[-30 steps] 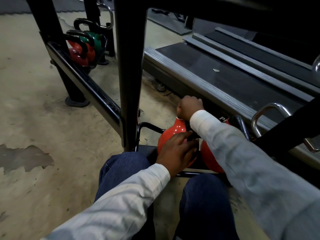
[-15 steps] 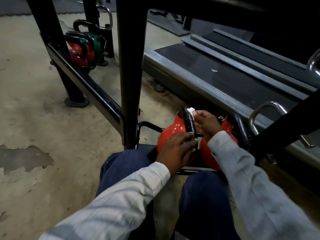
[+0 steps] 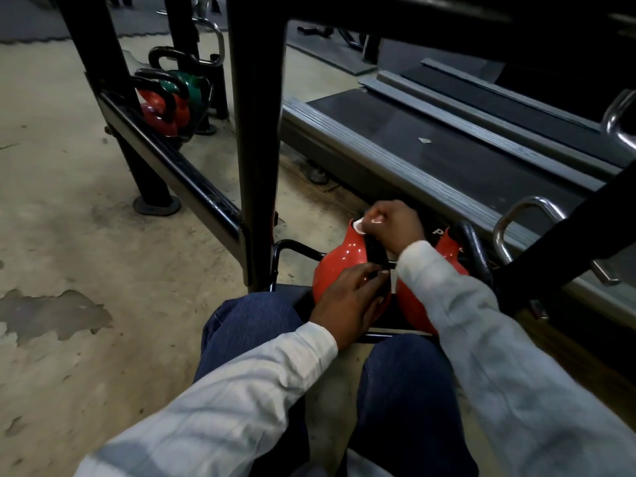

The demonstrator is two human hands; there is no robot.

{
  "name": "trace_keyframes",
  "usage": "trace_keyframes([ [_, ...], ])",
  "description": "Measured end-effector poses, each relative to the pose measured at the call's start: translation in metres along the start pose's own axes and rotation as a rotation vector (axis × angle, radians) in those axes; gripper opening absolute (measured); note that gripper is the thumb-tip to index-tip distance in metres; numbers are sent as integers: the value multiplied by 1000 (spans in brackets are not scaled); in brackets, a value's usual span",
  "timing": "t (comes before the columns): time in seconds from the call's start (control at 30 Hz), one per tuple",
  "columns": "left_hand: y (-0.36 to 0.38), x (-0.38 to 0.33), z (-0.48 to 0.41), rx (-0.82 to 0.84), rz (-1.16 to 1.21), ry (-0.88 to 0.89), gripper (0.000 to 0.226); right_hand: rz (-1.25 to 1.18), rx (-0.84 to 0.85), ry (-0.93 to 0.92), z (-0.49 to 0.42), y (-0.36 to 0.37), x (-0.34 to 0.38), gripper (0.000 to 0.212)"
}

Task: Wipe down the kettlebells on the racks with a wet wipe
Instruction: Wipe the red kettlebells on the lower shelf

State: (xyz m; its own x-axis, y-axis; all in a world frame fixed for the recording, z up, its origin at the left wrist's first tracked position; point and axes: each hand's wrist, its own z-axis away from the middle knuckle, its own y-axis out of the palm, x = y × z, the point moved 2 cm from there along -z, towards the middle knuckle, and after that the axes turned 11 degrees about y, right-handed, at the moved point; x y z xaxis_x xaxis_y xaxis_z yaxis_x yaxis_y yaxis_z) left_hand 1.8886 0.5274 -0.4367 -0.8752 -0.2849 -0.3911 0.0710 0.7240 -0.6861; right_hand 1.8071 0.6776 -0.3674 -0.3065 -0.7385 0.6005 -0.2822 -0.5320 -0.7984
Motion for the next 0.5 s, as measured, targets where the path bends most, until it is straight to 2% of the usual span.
trace_keyframes([
  [0.03,-2,-3,1,11,-15,-3,42,232,-26,-52,-2,5,14,6],
  [0.13,-2,-13,8,35,-36,22,43,869,-17,-213,-2,21,40,28],
  [0.23,2,-13,12,40,-34,33,47,1051,59,-311,6,18,45,22],
  [0.3,2,-12,11,27,-36,38,46,963,133,-325,16,6,35,9],
  [0.37,2,-12,11,21,-25,38,46,726,80,-342,24,-8,12,12],
  [0.43,1,-12,11,32,-8,24,49,261,-4,-236,34,-21,-12,9],
  [0.5,0,-11,10,45,2,10,47,-242,-11,44,36,-14,-32,3],
])
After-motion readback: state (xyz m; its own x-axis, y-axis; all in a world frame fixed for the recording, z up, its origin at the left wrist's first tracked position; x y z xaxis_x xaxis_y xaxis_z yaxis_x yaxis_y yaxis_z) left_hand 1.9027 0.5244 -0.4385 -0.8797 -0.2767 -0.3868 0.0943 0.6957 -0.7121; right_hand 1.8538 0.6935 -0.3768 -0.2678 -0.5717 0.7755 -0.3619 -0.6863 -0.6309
